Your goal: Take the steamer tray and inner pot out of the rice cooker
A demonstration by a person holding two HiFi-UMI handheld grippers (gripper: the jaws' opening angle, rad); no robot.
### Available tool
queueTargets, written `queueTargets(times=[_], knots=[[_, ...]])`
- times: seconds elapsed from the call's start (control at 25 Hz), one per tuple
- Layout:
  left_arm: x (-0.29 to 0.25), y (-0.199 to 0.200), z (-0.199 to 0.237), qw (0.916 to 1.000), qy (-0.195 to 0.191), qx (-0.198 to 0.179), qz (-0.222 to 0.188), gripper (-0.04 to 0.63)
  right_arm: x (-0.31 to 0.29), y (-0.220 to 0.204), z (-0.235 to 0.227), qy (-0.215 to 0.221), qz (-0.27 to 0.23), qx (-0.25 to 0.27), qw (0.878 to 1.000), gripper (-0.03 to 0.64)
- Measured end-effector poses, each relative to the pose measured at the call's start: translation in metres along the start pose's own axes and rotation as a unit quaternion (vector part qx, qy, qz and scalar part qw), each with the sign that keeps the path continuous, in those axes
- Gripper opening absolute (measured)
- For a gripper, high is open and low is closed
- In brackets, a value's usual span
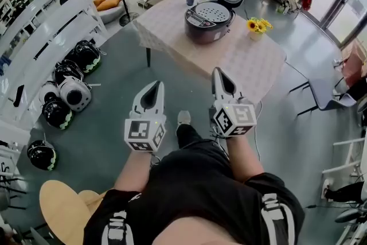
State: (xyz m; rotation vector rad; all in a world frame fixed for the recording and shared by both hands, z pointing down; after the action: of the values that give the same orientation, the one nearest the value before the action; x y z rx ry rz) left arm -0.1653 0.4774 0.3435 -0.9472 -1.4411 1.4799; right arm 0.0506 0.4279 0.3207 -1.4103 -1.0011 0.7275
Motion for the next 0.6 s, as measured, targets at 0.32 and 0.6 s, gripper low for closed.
queueTargets(times=[0.32,0.6], knots=[[-0.073,-0.01,0.036,0.9998,-0.006,-0.011,0.014,0.003,-0.079,-0.019,-0.033,0.008,0.003,-0.053,0.999,-0.001],[-0.182,-0.004,0.09,0.9997,-0.015,-0.01,0.015,0.003,-0.183,-0.021,-0.079,-0.011,-0.004,-0.047,0.999,-0.001]])
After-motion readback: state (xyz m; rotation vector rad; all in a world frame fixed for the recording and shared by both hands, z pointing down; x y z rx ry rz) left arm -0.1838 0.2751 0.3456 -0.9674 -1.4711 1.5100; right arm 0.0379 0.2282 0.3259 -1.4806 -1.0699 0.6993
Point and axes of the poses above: the fingertips, and each gripper's own axes: x backward along the fingers, z to its left, y out of its top, the point moved 6 cm from there along x, backward along the fingers, and after that the axes turned 2 degrees about -y, right-handed, at the moved point
